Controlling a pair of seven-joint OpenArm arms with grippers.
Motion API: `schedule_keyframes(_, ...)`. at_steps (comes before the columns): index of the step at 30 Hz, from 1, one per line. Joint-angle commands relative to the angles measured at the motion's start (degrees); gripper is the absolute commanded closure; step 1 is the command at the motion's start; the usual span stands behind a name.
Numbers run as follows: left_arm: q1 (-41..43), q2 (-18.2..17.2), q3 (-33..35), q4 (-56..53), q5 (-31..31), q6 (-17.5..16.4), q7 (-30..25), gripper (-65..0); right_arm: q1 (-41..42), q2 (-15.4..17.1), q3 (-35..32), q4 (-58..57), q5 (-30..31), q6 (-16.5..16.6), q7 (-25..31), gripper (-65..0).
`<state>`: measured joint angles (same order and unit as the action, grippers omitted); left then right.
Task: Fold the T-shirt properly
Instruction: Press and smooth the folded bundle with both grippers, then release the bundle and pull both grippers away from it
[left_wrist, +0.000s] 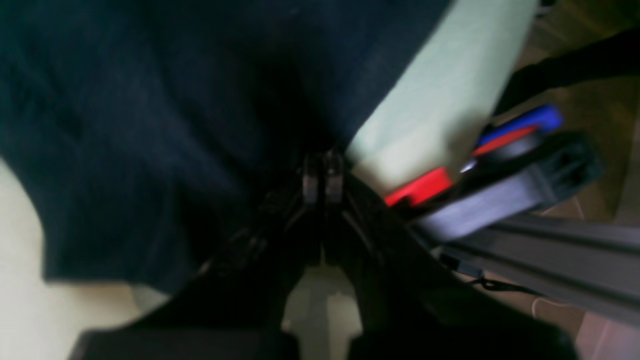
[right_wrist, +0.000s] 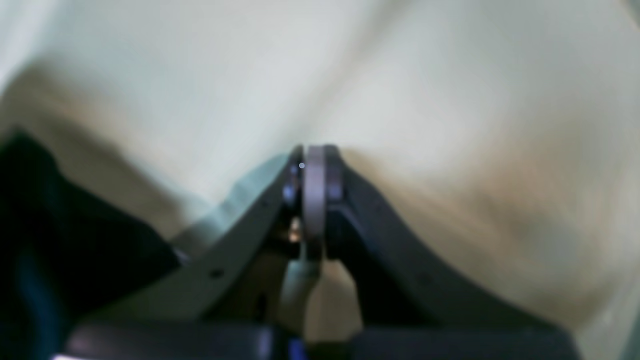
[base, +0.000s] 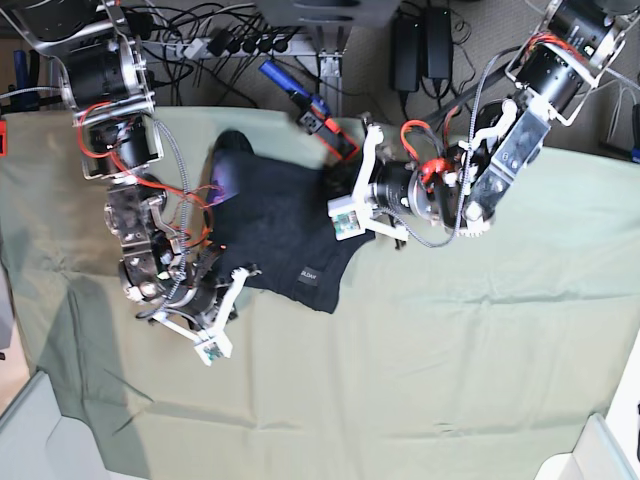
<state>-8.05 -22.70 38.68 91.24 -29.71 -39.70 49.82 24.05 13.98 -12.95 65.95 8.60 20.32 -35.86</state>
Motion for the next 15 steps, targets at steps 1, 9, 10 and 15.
schedule_keyframes(1, -1.73, -0.63, -0.33, -0.48, 1.31, -0.3, 0.48, 0.0, 1.09, 1.07, 0.13, 1.7, 1.36, 3.1, -0.07, 0.0)
schedule_keyframes(9, -6.43, -0.13, -0.33, -8.96, 6.29, -0.3, -7.52, 0.0, -6.36, 5.6, 0.17, 12.98, 7.5, 3.1, -4.37, 0.0)
schedule_keyframes(10, -7.41, 0.15, -0.33, -10.19, 7.48, -0.3, -8.5, 0.0, -7.56, 5.81, 0.17, 14.73, 7.5, 3.08, -5.03, 0.0)
schedule_keyframes(15, -11.98, 1.97, -0.33, -16.02, 7.91, -0.3, -9.55, 0.0, -13.35, 6.16, 0.24, 22.14, 7.5, 3.08, -6.62, 0.0)
